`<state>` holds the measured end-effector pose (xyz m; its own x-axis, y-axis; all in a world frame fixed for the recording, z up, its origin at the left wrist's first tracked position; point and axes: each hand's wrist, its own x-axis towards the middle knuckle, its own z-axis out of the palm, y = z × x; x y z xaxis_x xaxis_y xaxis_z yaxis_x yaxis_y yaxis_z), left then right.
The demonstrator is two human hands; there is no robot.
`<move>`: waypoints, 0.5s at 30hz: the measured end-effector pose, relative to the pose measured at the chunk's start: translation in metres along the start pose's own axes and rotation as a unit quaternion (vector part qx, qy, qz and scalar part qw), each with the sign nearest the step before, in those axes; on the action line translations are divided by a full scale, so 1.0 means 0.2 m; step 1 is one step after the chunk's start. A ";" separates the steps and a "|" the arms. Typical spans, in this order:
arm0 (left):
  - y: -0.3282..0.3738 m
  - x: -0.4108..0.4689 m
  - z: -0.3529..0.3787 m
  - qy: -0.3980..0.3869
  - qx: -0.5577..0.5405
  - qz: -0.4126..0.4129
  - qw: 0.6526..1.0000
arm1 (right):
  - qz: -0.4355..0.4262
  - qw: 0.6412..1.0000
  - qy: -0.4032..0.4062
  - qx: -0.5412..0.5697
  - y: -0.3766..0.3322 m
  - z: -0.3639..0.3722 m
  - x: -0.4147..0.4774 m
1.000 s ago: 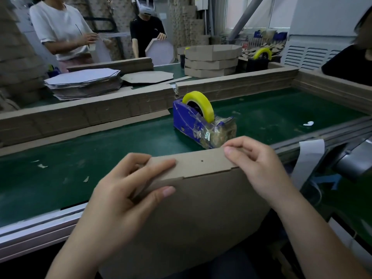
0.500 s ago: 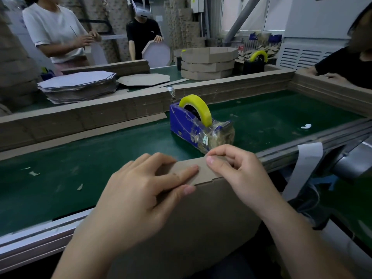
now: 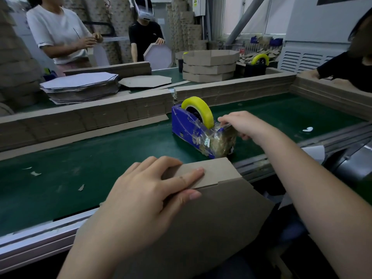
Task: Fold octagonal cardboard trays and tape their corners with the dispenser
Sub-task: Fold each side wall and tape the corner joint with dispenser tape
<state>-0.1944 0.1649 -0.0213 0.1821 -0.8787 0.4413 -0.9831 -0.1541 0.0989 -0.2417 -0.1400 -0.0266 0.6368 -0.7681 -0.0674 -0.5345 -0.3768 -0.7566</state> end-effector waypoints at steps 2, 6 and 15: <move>0.00 0.00 0.00 0.002 0.001 0.001 1.000 | 0.035 0.999 -0.023 0.018 -0.01 -0.02 0.02; -0.01 0.00 0.01 0.001 -0.006 -0.004 1.000 | 0.086 0.985 -0.065 0.138 -0.02 -0.06 0.03; 0.00 0.02 0.01 -0.006 -0.011 -0.009 1.000 | 0.096 0.939 -0.048 0.326 -0.02 -0.07 -0.06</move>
<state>-0.1941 0.1609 -0.0221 0.2003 -0.8810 0.4285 -0.9788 -0.1608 0.1268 -0.2551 -0.1365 -0.0134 0.6270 -0.7279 -0.2777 -0.2106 0.1849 -0.9599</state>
